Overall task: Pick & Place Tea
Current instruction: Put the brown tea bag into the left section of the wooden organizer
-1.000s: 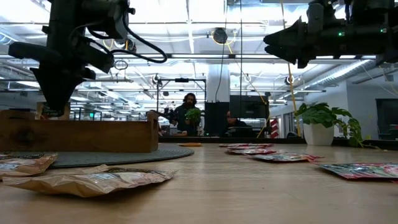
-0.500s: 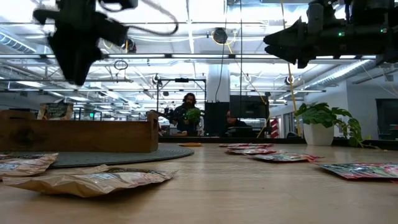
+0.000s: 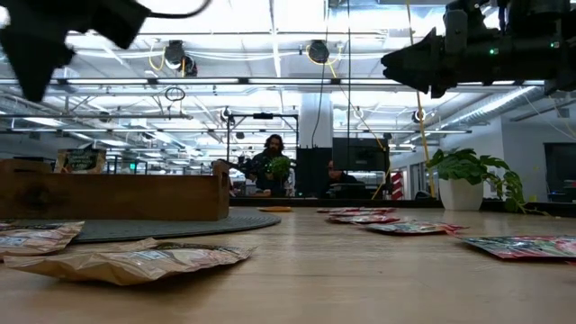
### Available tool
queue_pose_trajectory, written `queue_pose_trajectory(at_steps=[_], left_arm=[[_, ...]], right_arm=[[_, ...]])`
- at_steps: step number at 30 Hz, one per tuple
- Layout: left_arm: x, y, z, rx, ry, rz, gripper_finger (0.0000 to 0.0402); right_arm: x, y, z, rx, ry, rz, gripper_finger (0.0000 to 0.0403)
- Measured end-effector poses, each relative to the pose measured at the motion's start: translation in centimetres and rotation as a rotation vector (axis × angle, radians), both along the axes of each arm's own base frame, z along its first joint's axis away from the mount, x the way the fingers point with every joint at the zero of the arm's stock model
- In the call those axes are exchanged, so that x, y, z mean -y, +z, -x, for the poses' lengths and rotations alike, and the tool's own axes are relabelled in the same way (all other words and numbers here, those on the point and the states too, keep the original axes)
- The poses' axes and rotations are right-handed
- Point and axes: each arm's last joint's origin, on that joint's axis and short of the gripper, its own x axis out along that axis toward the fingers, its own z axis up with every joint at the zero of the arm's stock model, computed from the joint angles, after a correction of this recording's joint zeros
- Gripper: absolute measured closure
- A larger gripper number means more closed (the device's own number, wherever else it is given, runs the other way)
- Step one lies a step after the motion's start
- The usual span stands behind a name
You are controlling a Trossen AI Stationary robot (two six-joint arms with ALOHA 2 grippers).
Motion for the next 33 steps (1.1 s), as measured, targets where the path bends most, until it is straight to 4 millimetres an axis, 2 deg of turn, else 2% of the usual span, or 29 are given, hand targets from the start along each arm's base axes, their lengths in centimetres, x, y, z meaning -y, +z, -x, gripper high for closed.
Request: queue_pose_trajectory(at_steps=[5, 12, 18, 23, 33], left_arm=[[2.5, -2.1, 1.4, 0.029, 0.182, -0.042, 0.0174], [3.2, -5.7, 2.8, -0.057, 0.461, -0.055, 0.0174], [4.7, -8.5, 1.5, -0.141, 0.426, -0.024, 0.0174], [5.2, -9.4, 0.3, -0.142, 0.421, -0.055, 0.0174], [5.8, -12.1, 0.0, -0.261, 0.475, -0.1, 0.0174]], right_arm=[[0.0, 0.1, 0.0, 0.016, 0.0, -0.002, 0.019], [0.0, 0.2, 0.0, 0.017, 0.003, -0.003, 0.019], [0.0, 0.2, 0.0, 0.017, 0.003, -0.001, 0.019], [0.0, 0.2, 0.0, 0.018, 0.001, 0.003, 0.019], [0.0, 0.1, 0.0, 0.008, 0.002, -0.003, 0.019]])
